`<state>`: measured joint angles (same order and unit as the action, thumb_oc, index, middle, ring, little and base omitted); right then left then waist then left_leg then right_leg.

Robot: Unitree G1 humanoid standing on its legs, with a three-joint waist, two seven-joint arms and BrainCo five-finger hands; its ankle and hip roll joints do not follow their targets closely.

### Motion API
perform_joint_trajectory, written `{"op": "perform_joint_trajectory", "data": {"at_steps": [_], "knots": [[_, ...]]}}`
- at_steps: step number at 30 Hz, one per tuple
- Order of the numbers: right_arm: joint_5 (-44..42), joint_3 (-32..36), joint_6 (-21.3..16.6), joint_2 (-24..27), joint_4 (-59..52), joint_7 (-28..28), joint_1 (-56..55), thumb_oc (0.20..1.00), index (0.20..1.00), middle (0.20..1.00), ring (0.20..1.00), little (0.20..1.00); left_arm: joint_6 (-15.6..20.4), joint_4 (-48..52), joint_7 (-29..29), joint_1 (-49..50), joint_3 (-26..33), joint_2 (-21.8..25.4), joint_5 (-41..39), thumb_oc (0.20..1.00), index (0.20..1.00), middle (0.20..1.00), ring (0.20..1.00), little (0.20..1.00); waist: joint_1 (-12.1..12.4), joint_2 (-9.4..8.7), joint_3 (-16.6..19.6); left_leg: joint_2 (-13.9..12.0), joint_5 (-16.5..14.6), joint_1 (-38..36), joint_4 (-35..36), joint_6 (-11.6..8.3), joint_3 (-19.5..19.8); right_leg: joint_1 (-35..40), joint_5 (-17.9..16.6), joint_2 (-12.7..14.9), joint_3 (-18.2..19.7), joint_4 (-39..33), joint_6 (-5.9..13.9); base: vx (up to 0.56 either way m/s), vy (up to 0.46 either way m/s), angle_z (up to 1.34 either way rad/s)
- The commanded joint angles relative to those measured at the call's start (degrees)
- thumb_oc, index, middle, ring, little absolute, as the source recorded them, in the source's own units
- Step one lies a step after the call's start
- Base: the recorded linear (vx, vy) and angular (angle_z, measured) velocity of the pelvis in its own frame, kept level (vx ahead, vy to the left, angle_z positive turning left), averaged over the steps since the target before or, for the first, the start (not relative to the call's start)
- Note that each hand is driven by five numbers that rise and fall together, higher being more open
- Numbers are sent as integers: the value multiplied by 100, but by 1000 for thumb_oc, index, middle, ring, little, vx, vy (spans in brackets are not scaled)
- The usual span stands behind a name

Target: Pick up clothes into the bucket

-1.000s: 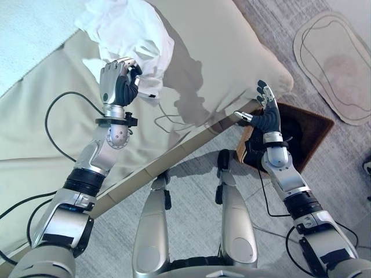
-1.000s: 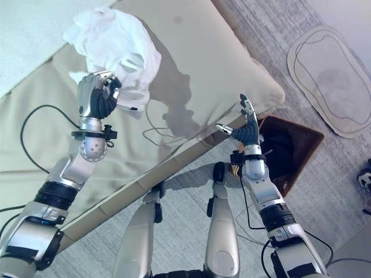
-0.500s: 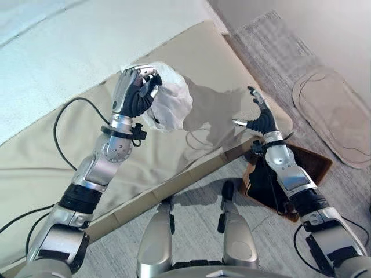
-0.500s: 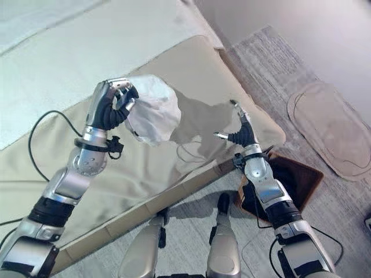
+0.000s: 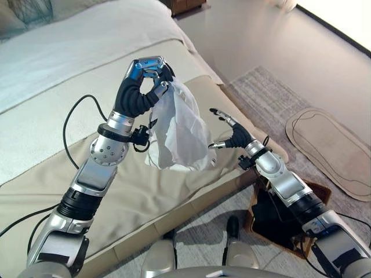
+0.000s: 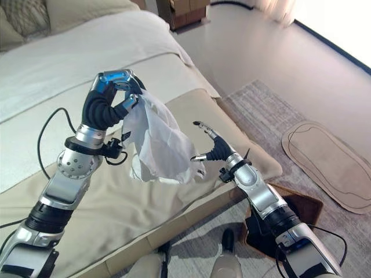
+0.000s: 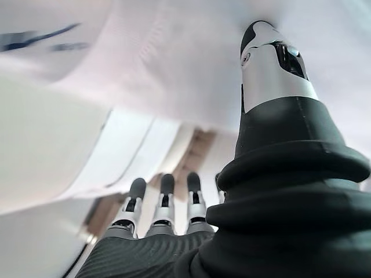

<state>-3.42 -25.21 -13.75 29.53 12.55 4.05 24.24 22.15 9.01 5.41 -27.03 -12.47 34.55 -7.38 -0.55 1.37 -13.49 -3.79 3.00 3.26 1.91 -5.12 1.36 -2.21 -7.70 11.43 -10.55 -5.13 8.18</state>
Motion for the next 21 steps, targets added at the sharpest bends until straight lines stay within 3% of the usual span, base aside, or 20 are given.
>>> {"op": "perform_joint_trajectory", "data": {"at_steps": [1,10,15,21], "knots": [[-502,-203,-231,-281,-420,385,-147,1000,1000,1000,1000,1000,281,215,-40,-171,-78,-152,-357,200,200,200,200,200,112,-149,527,17,-185,-145,-152,-41,-53,139,302,193,-168,349,182,78,-32,-1],[-611,-717,-34,-1122,-30,374,-137,1000,1000,1000,1000,1000,197,420,-134,-71,-196,-436,-563,200,200,200,200,200,136,-112,723,-26,-202,-336,-73,-52,-104,335,320,137,-173,214,174,34,-16,-2],[-895,-939,85,-1337,-49,492,-137,1000,1000,1000,1000,1000,145,472,-112,-108,-292,-529,-546,200,200,200,200,200,123,-122,765,-21,-145,-339,-59,-50,-103,353,298,134,-180,209,155,0,0,0],[-914,-1050,153,-1632,170,249,-26,1000,1000,1000,1000,1000,93,635,-83,-64,-362,-667,-721,200,200,200,200,200,138,-117,813,-19,-159,-377,-37,-41,-113,407,289,135,-193,169,147,0,0,0]]}}
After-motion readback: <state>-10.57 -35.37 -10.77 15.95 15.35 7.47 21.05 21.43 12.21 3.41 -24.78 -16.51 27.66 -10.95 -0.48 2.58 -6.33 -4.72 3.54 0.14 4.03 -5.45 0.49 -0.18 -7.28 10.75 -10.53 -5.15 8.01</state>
